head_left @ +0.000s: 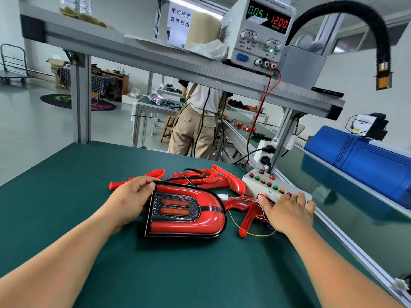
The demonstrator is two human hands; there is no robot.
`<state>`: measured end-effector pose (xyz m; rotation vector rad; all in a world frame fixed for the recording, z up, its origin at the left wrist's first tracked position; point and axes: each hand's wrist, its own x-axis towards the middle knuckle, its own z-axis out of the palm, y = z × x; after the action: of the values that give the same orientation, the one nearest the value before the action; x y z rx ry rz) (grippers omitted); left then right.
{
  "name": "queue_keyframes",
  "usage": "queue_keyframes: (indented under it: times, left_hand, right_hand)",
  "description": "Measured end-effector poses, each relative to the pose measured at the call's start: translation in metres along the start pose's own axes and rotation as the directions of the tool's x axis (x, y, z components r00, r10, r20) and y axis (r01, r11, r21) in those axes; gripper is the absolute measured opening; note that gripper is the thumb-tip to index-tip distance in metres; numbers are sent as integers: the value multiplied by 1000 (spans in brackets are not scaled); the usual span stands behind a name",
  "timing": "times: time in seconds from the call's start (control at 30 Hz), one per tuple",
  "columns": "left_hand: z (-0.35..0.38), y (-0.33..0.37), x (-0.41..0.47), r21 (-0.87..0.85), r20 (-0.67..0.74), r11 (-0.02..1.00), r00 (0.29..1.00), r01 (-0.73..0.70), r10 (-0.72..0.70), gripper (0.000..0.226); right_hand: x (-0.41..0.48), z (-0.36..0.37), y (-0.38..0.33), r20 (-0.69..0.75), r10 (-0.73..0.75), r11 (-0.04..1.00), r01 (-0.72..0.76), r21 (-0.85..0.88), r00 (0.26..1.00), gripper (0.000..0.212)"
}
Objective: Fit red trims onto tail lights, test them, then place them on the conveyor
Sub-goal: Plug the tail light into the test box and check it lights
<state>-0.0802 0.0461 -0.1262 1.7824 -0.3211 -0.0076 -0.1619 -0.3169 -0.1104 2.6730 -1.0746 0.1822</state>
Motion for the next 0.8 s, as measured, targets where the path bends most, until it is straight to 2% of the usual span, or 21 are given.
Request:
queue_keyframes:
  times: [0.8]
  left_hand:
    - [-1,-5,4,14,9,1000,1000,-9,9,24]
  right_hand:
    - [-4,0,0,-18,-2,999,3,36,1000,96]
